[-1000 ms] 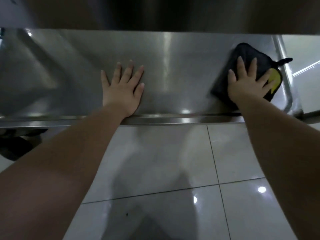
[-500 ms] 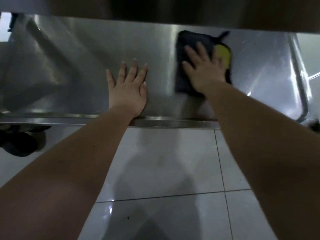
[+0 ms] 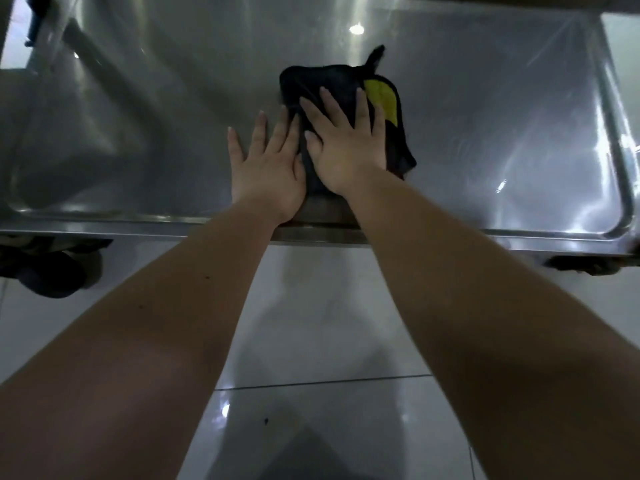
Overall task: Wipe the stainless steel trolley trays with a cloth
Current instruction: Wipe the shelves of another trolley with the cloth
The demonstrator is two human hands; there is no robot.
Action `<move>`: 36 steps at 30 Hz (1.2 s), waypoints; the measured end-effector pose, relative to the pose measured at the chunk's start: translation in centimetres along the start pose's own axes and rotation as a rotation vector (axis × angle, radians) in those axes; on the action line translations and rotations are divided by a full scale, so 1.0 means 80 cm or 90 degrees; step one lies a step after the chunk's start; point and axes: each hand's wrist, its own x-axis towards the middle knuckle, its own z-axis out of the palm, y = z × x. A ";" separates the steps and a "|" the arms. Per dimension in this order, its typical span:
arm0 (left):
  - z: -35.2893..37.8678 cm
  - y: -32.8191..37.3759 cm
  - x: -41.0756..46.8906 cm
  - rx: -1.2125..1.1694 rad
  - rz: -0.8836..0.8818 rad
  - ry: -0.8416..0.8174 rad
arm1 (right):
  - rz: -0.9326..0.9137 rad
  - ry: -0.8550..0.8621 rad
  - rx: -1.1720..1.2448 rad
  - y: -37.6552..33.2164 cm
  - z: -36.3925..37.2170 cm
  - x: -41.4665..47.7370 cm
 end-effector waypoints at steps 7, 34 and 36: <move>-0.001 0.003 0.000 -0.030 0.003 0.003 | 0.131 0.035 0.005 0.185 -0.010 -0.061; -0.022 0.092 -0.058 -0.035 0.071 -0.112 | 0.133 -0.096 0.098 0.063 0.008 -0.124; -0.022 0.074 -0.052 -0.037 0.081 -0.090 | 0.118 -0.087 0.058 0.065 0.015 -0.122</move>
